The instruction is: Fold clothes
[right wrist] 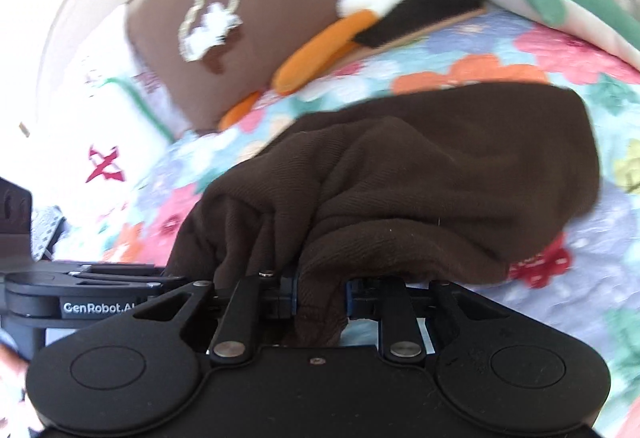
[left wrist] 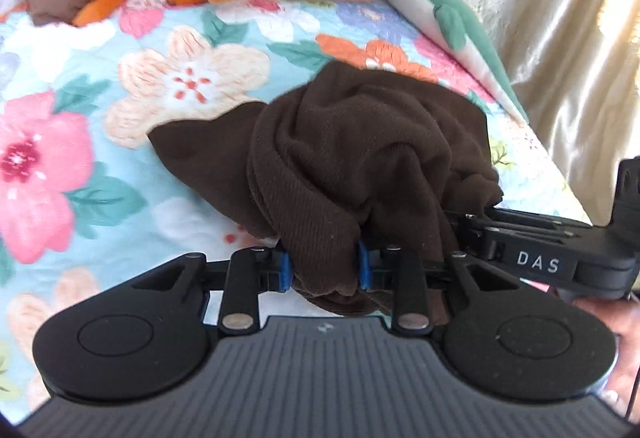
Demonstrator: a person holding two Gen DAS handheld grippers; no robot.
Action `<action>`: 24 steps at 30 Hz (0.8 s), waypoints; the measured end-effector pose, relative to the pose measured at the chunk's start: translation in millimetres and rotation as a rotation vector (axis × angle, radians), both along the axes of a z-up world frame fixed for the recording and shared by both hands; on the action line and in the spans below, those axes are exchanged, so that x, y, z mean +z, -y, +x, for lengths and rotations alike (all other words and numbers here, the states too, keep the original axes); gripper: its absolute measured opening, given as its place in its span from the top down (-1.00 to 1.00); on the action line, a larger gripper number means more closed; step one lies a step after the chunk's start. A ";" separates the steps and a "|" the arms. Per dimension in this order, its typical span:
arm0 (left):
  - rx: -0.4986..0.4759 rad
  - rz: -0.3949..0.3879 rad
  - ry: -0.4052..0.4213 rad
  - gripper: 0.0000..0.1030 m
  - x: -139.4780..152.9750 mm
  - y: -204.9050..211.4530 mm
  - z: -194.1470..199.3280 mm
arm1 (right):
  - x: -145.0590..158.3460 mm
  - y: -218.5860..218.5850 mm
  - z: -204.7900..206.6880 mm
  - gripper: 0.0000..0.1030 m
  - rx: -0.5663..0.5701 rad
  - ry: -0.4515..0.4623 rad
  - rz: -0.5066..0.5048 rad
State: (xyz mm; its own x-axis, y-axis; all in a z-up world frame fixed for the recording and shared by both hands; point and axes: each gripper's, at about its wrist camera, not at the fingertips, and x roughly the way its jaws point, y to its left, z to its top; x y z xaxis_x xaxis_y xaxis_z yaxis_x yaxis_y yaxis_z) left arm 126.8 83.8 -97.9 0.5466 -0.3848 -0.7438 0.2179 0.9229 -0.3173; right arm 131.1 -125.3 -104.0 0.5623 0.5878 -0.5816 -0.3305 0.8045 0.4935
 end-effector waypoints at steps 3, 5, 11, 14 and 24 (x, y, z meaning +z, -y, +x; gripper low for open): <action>0.017 -0.034 0.005 0.45 9.5 -27.3 -29.0 | 12.8 -18.8 -13.5 0.52 0.074 0.006 -0.007; 0.040 -0.063 0.001 0.45 15.0 -47.7 -50.2 | 22.6 -35.0 -28.4 0.52 0.132 0.027 -0.009; 0.141 0.101 0.104 0.45 37.5 -90.6 -124.5 | 52.3 -109.6 -81.5 0.52 0.312 0.147 -0.041; 0.210 0.075 0.128 0.46 46.4 -118.4 -151.0 | 61.5 -138.3 -97.6 0.57 0.341 0.172 -0.044; 0.330 0.038 0.218 0.45 94.8 -182.4 -226.8 | 96.6 -182.3 -139.7 0.57 0.434 0.169 0.058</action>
State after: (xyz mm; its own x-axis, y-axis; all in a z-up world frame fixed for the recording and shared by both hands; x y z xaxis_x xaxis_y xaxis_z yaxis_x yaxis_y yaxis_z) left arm -100.0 266.2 -3.1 0.7829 -0.1365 -0.6070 -0.0342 0.9647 -0.2611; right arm -8.6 57.0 -7.4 0.3415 0.8185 -0.4619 -0.7098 0.5467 0.4441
